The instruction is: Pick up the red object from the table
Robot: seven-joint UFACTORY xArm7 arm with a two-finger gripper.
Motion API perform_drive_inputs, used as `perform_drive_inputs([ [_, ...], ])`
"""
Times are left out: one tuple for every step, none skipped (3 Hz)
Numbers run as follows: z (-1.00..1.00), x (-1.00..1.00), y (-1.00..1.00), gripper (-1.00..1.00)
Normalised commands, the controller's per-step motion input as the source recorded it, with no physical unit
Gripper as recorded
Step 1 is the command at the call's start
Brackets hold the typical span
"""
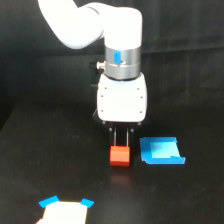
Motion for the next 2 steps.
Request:
perform_drive_inputs([
  [0.1, -0.18, -0.71, 1.0],
  [-0.71, 0.31, -0.76, 1.0],
])
